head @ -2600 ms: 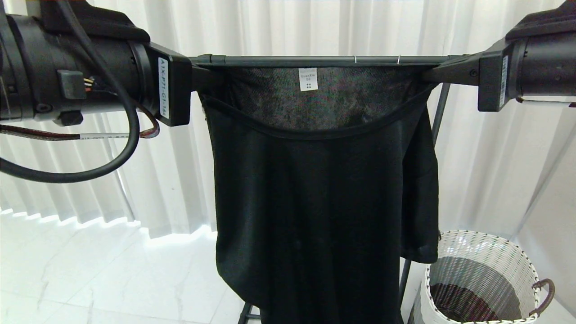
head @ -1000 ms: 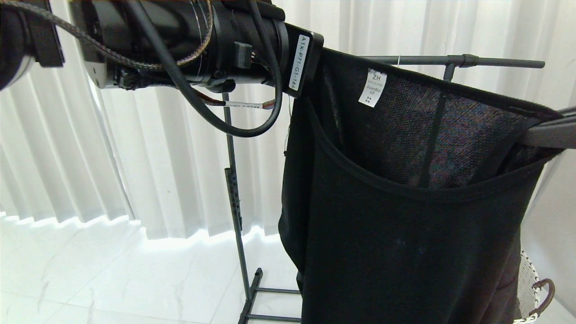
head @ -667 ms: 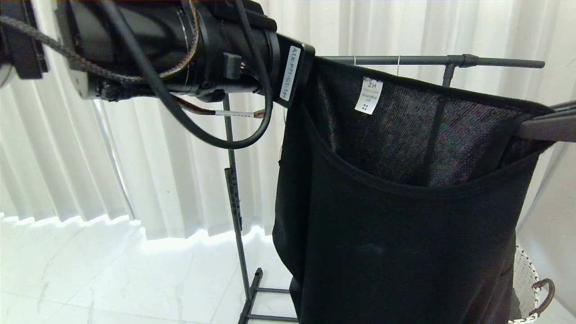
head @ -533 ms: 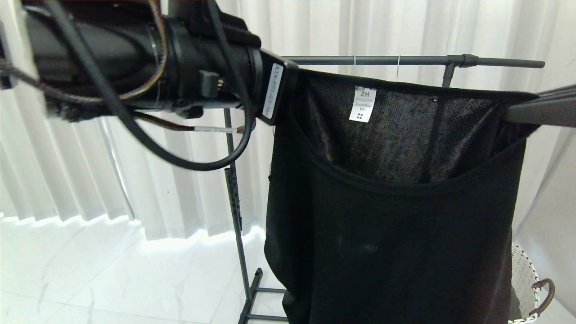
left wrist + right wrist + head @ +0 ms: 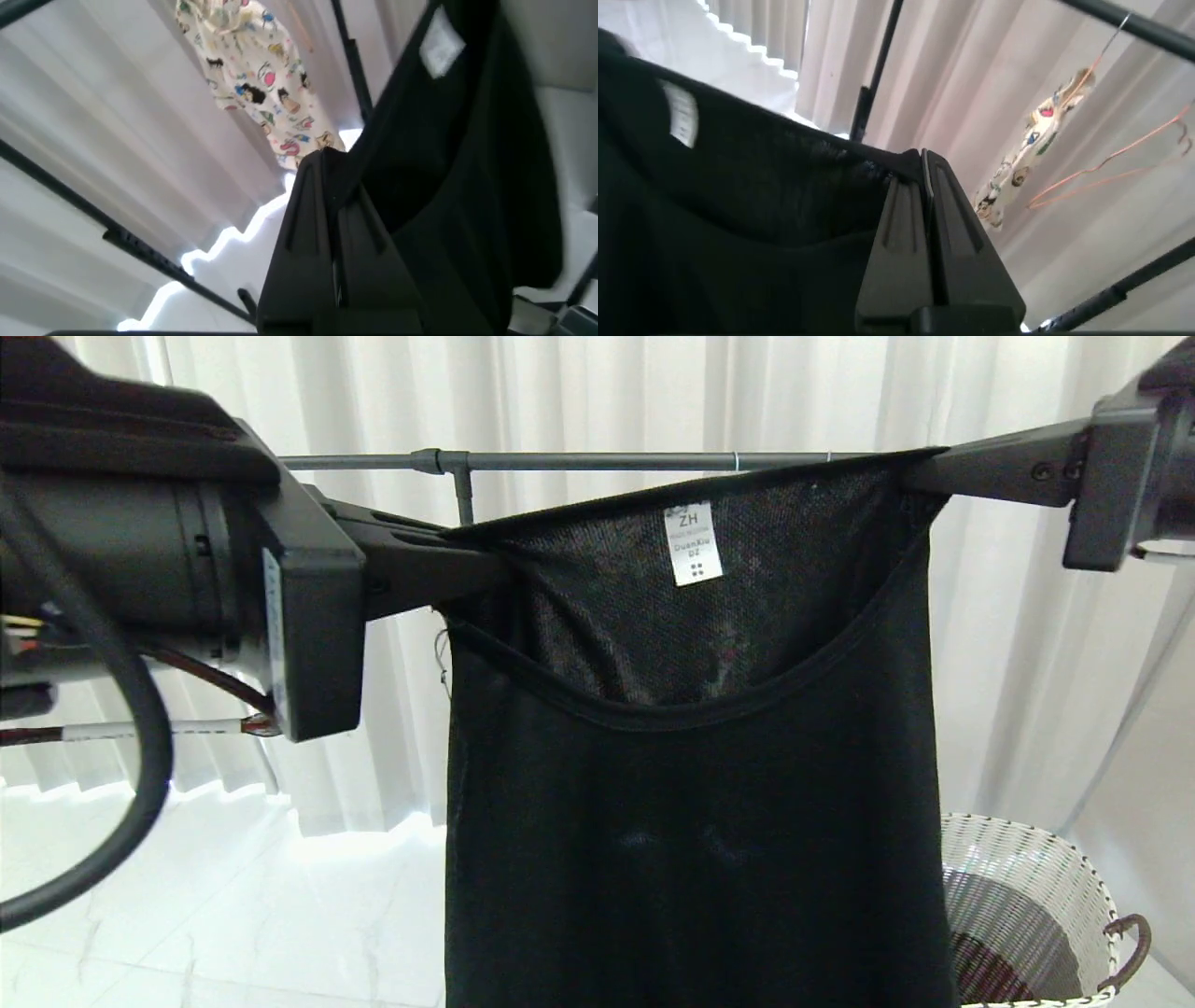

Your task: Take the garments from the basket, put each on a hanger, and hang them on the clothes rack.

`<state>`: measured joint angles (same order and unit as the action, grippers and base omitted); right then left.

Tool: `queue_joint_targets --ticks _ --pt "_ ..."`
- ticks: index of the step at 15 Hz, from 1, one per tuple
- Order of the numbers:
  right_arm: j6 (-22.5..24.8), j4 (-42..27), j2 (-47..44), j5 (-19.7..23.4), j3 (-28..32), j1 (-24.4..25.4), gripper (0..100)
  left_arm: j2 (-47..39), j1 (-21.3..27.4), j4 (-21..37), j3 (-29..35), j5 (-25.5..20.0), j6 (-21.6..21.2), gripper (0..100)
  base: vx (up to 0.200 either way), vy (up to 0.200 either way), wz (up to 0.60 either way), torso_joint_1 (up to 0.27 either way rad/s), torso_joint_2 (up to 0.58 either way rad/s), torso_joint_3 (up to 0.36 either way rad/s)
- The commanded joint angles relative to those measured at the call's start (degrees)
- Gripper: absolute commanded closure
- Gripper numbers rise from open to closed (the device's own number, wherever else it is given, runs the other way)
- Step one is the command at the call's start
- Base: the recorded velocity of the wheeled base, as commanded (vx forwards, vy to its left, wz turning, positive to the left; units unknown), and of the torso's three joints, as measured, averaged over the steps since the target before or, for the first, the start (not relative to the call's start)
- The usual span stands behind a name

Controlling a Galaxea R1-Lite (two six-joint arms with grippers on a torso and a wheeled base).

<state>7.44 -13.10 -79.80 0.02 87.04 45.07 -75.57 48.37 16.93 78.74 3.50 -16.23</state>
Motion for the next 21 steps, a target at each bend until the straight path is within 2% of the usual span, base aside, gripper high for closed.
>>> queue_joint_targets --ticks 1,3,6,14,16,17,21 --pt "0.03 1.77 -3.78 0.59 0.76 0.02 100 3.41 4.98 0.12 -1.48 0.37 -0.03 100 0.0 0.0 0.0 0.0 0.0 0.0" --pt "0.03 1.94 -4.66 0.68 1.64 0.02 100 4.99 8.67 0.21 -3.42 0.54 -0.21 100 0.0 0.0 0.0 0.0 0.0 0.0" --pt "0.03 1.94 -4.75 0.68 1.64 0.02 100 5.7 11.57 0.12 -5.26 2.48 -0.3 100 0.0 0.0 0.0 0.0 0.0 0.0" --pt "-0.05 1.77 -3.7 0.5 1.64 -1.21 100 5.34 11.22 0.12 -5.09 2.48 -0.21 100 0.0 0.0 0.0 0.0 0.0 0.0" --pt "0.03 0.1 -1.59 0.5 1.55 -2.97 100 4.03 6.65 0.03 -4.03 1.95 -0.21 100 0.0 0.0 0.0 0.0 0.0 0.0" --pt "0.12 -3.42 0.35 0.5 1.64 -4.02 100 2.44 3.66 -0.06 -2.54 1.86 -0.21 100 0.0 0.0 0.0 0.0 0.0 0.0" --pt "0.21 -10.19 4.65 0.5 1.38 -3.76 100 -4.85 -4.95 -0.76 3.26 2.21 -1.88 100 0.0 0.0 0.0 0.0 0.0 0.0"
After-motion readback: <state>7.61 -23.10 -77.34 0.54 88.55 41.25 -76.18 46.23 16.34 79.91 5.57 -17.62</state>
